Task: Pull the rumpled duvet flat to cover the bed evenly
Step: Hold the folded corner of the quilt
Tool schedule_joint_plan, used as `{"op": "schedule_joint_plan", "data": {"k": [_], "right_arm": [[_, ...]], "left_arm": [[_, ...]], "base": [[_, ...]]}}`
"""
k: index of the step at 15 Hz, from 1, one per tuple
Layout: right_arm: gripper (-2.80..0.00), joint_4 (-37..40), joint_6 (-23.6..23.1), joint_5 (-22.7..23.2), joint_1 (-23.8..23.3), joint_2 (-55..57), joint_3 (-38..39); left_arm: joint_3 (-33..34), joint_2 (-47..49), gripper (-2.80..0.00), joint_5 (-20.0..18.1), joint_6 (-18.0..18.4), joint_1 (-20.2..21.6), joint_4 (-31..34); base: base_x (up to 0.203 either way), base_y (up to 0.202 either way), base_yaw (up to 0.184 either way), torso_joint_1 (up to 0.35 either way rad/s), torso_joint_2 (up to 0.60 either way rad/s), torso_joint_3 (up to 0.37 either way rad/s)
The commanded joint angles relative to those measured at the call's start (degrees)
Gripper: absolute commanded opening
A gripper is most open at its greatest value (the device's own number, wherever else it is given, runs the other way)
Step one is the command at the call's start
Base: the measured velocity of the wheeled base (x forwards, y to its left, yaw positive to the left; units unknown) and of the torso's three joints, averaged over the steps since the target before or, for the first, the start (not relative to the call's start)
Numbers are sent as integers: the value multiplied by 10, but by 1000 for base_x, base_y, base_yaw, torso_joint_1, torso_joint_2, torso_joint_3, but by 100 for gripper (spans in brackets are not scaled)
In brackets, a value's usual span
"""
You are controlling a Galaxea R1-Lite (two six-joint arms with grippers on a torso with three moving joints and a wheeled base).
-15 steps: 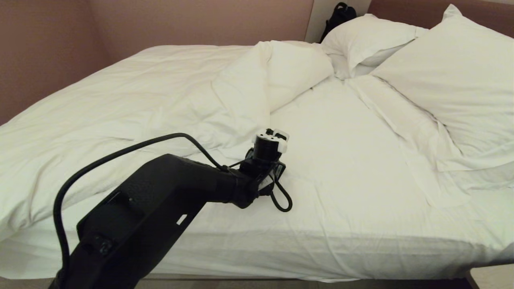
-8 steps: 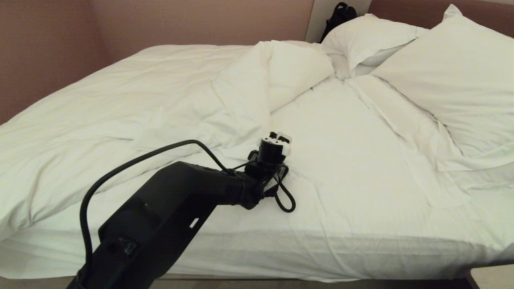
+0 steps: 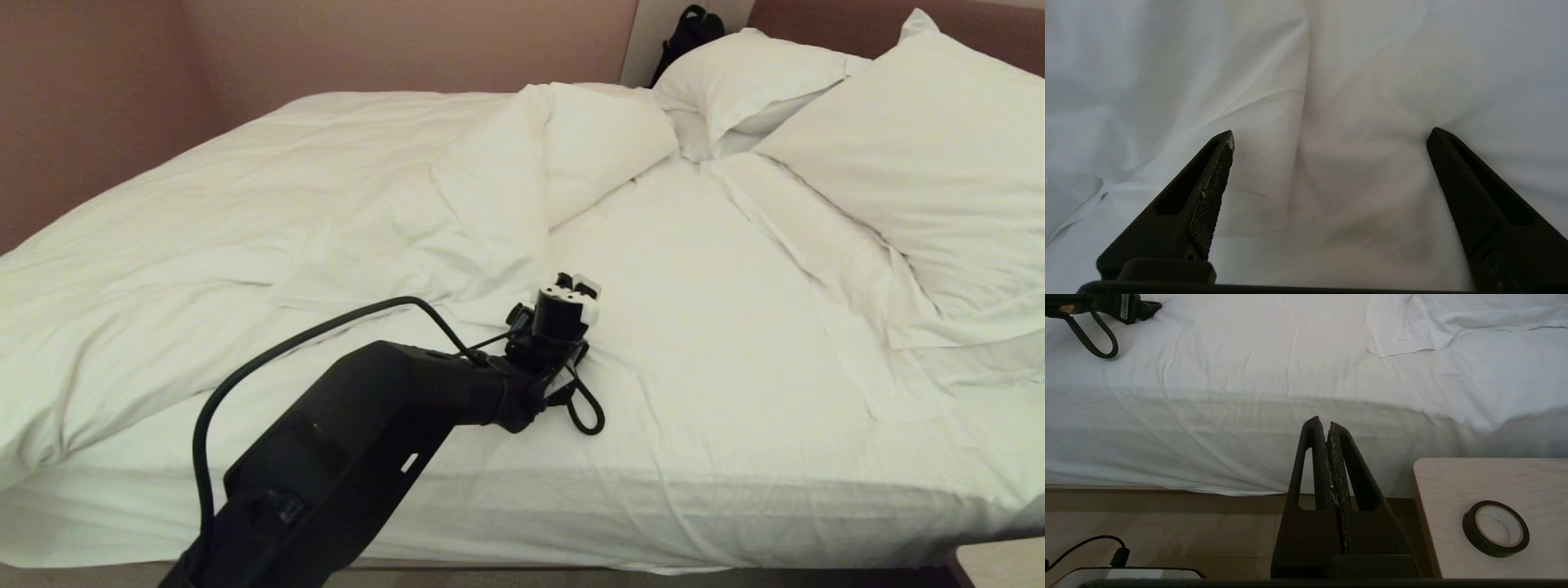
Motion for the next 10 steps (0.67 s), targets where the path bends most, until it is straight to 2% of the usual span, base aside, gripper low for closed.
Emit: {"op": "schedule_joint_plan", "data": {"k": [1, 4, 6, 10], "right_arm": [[-280, 0, 0, 0, 0, 0, 0], [-280, 0, 0, 0, 0, 0, 0], [-280, 0, 0, 0, 0, 0, 0], [-280, 0, 0, 0, 0, 0, 0]], "left_arm": [[0, -2, 0, 8, 4, 8, -1], [0, -1, 0, 24, 13, 20, -7], [0, 5, 0, 39, 43, 39, -42], [0, 9, 0, 43, 46, 51, -45]], "base": [[0, 0, 0, 0, 0, 0], [0, 0, 0, 0, 0, 0], [0, 0, 0, 0, 0, 0], [0, 0, 0, 0, 0, 0]]}}
